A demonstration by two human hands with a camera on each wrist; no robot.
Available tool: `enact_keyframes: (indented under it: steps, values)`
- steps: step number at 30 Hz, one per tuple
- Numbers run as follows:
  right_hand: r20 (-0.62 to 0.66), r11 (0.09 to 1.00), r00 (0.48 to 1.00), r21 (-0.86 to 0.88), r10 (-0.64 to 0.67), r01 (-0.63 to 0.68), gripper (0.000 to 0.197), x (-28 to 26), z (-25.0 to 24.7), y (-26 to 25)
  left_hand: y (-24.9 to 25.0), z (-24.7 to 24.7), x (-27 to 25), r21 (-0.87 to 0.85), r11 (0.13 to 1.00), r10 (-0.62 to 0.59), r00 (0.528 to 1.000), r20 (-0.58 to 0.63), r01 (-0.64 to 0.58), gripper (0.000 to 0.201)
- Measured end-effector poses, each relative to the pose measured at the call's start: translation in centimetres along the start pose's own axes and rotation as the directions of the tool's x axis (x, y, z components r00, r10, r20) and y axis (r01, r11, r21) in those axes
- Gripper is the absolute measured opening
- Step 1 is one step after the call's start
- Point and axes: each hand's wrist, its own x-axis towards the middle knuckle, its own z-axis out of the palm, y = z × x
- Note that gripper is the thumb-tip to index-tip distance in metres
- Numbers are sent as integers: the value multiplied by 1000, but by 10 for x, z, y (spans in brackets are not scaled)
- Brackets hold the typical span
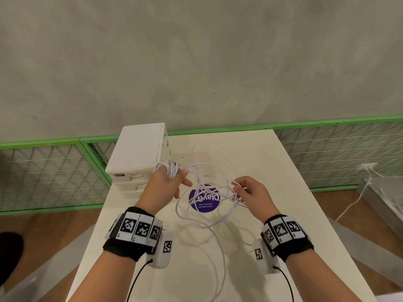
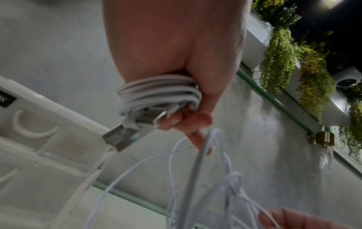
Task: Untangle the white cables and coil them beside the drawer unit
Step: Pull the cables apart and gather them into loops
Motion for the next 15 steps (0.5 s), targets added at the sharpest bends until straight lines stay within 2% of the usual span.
enact_keyframes:
  steps: [4,10,12,15]
  values:
    - [-4,988,1000,152,-4,4,15,-3,3,-15,-1,9,-5,-9,1000,-25,999,48,26,38]
    - [27,974,999,224,-35,28,10,-6,11,-29,3,22,-10,-17,999,-26,991,135,29,32]
    - [14,972,999,233,-36,32,10,-5,8,-27,3,19,-10,-28,999,-21,995,95,23,37]
    - [-66,966,997,259,25,-8,15,-1,-4,-17,-3,8,-6,-82,995,-64,997,-33,61,43]
